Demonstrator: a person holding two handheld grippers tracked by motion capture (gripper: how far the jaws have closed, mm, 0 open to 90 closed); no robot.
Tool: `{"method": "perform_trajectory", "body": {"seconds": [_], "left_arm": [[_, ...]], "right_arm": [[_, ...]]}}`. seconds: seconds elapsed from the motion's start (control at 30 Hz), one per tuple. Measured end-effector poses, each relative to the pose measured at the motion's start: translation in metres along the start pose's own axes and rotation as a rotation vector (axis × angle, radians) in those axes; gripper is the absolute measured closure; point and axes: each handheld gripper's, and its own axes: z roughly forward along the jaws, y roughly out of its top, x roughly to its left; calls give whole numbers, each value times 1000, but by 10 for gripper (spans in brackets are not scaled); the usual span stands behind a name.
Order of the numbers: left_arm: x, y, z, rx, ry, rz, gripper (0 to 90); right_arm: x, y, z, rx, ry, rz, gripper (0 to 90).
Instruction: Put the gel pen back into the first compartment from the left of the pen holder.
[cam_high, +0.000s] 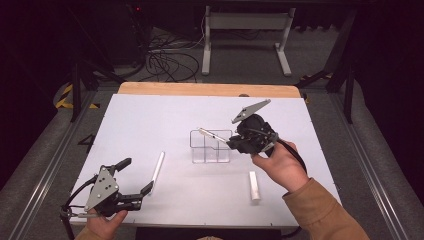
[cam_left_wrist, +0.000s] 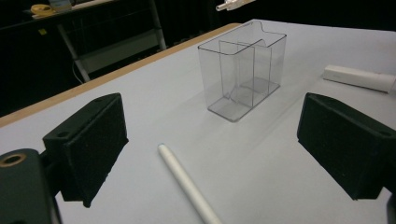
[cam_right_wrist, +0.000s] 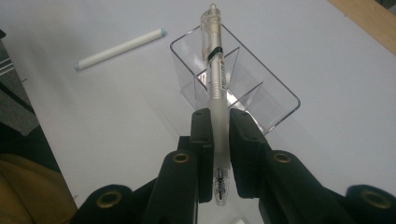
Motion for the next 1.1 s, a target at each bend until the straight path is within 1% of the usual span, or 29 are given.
{"method": "perform_trajectory", "body": {"seconds": [0.17,0.23,0.43,0.6,0.9,1.1], "left_arm": [[0,0,0,0,-1,-2,90],[0,0,0,0,2,4,90],[0,0,0,1,1,4,90],[1,0,0,3,2,7,90],[1,0,0,5,-1,4,90],[1,0,0,6,-1,5,90]], "right_arm": [[-1,7,3,39,1,5,808],[0,9,4,52,2,5,808],[0,16,7,98,6,-5,808],[0,22,10,117,11,1,807],[3,32,19,166,5,-17,808],[4,39,24,194,3,-15,808]]}}
